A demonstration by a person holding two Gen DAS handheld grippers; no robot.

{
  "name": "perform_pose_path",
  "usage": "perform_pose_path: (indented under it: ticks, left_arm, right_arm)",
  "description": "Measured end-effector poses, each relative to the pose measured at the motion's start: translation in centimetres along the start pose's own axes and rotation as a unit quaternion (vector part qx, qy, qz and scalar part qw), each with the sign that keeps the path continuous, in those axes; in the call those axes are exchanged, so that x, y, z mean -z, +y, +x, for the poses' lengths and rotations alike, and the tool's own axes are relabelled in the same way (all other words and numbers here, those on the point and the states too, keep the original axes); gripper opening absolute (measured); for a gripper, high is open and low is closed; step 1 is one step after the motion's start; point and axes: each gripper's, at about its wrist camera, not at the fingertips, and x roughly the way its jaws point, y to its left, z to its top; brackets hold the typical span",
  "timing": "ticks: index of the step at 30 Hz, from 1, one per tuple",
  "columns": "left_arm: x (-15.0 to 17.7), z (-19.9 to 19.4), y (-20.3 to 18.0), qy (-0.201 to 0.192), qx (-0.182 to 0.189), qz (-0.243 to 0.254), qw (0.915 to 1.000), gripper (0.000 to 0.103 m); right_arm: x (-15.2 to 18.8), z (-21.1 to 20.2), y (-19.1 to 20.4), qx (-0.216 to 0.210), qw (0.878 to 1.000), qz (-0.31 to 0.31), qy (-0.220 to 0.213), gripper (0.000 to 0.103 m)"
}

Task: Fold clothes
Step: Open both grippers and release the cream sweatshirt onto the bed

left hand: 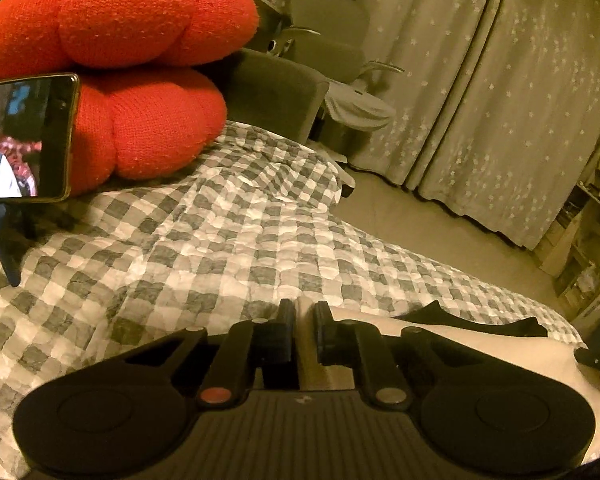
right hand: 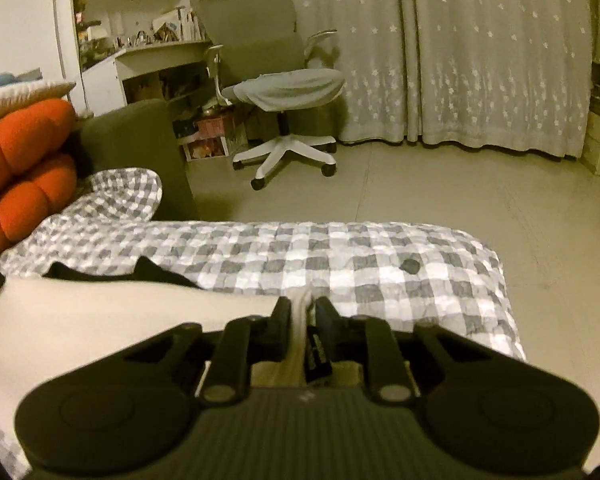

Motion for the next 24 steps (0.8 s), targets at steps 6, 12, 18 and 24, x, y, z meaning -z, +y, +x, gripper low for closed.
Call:
perform_pose_path:
  ticks: [6, 12, 18, 24]
  left_arm:
    - [0.2, 0.1, 0.1, -0.001, -0.009, -0.005, 0.9999, 0.010]
    - [0.2, 0.2, 0.3, -0.002, -0.010, 0.000, 1.0000, 0.010]
    - [0.1, 0.0, 0.4, -0.002, -0.008, -0.010, 0.9999, 0.015]
    - [0.0, -1.0, 0.7, -0.011, -0.022, -0.039, 0.9989, 0.017]
  right_arm:
    - [0.0, 0.3, 0.7, 0.013, 1.000, -0.013, -0.006, 0.020]
    - [-0.1, 0.2, 0.2, 0.032, 0.999, -0.011, -0.003, 0.039]
    - [-0.4, -1.0, 0.8, 0.063, 0.997, -0.032, -0.027, 0.044]
    - [-1.0, -3.2, 1.1, 0.062, 0.996, -0.029, -0.063, 0.033]
